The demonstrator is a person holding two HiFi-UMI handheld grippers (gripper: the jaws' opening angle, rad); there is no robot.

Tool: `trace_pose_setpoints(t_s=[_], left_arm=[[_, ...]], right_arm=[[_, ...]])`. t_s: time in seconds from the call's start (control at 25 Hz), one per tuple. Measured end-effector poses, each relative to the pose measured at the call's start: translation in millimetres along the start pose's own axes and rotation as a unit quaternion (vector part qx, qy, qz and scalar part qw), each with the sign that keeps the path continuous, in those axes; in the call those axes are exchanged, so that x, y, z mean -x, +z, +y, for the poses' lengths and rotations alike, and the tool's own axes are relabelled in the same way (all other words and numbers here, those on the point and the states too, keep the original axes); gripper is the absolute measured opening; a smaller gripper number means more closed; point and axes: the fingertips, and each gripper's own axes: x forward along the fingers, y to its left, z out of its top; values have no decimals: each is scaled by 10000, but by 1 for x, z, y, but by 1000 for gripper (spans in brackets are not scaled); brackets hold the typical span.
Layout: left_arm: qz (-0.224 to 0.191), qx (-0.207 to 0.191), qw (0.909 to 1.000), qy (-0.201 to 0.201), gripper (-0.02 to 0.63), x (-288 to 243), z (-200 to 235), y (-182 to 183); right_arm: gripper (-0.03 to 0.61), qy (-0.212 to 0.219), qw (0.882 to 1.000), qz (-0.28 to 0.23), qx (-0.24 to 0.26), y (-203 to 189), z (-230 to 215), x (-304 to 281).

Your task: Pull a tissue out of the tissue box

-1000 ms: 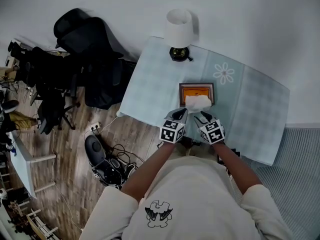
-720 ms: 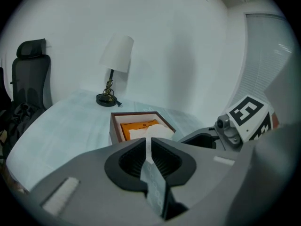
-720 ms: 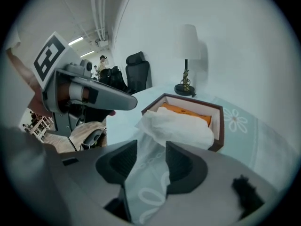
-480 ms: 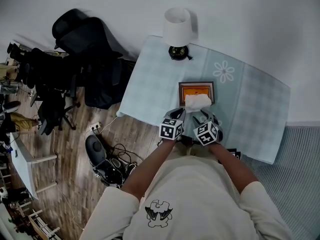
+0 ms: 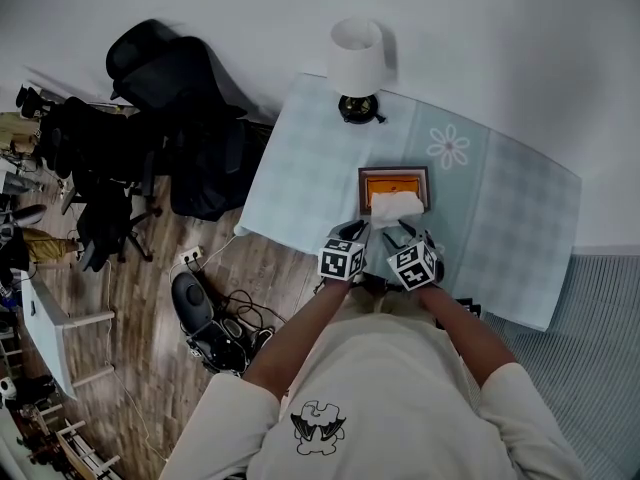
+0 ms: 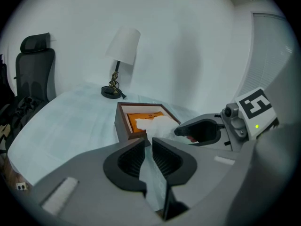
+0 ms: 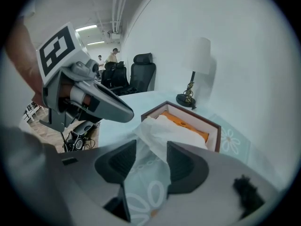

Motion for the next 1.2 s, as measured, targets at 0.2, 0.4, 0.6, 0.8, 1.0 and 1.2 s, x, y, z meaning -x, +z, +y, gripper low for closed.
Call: trace_pose_setpoints(t_s=[0.2, 0.4, 0.6, 0.8, 1.0, 1.2], left_arm=[[97, 77, 9999, -93, 60, -7, -6, -4], [119, 119, 9997, -149, 60, -11, -9, -4], [73, 184, 9998, -69, 63, -11, -5, 0], [31, 174, 9998, -46, 63, -4, 0, 5], [23, 233, 9997, 24, 58, 2, 7, 4], [8, 322, 9995, 51, 51, 6, 11, 5]], right_arm=[[193, 2, 10000, -15, -50, 2, 1, 5], [193, 2, 10000, -35, -57, 1, -1, 5], [193, 21, 9999, 11, 104, -2, -1, 3], [192, -134, 9995, 82, 288, -2, 2, -10], [188, -245, 9983, 291, 439, -7, 2, -27], [69, -566, 9951, 465, 658, -9, -7, -30]])
